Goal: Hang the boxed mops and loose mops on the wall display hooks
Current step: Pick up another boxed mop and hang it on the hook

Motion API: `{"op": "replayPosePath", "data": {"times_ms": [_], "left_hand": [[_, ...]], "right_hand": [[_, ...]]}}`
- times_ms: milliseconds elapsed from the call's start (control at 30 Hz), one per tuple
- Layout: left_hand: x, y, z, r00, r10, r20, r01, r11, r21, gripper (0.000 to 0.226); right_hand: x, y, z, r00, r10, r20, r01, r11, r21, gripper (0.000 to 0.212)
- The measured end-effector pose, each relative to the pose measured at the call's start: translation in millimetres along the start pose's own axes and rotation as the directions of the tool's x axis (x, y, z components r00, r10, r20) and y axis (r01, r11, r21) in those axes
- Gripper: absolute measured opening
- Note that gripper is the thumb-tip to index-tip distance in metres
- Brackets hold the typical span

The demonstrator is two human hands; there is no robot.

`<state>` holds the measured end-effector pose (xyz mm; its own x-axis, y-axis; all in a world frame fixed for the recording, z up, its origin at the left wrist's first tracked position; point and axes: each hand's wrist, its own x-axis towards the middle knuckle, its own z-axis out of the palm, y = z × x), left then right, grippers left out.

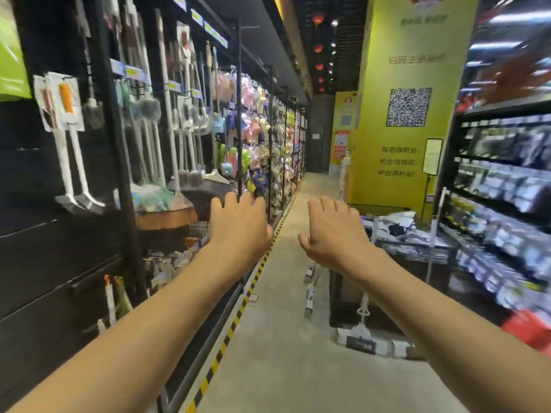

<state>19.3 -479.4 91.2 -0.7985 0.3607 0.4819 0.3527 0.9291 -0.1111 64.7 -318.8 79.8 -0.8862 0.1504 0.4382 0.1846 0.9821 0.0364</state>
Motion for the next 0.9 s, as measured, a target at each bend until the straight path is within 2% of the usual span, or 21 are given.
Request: {"op": "replayPosePath", "data": {"times_ms": [167,333,433,633,900], "left_hand": [[44,86,42,0.986,0.168,0.023,-0.165,0.982,-0.094,0.052],[86,171,85,0.941,0.338,-0.001,-0.331,0.920,-0.209,0.049],[116,223,112,0.900,0.435,0.004,-0.416,0.863,-0.288,0.057],[170,316,155,0.790,0.613,-0.009,-0.571,0.731,-0.375,0.057],[200,428,206,0.631,0.775,-0.039,-0.704,0.551,-0.449,0.048]], "right_hand": [[-5,83,34,0.982,0.176,0.072,-0.171,0.982,-0.079,0.066],[-10,161,61,0.923,0.365,0.121,-0.338,0.920,-0.198,0.070],[-10,208,75,0.863,0.486,0.134,-0.443,0.858,-0.260,0.068],[-5,288,104,0.735,0.661,0.151,-0.580,0.729,-0.363,0.071],[-20,370,140,0.560,0.820,0.116,-0.715,0.549,-0.432,0.062]]}}
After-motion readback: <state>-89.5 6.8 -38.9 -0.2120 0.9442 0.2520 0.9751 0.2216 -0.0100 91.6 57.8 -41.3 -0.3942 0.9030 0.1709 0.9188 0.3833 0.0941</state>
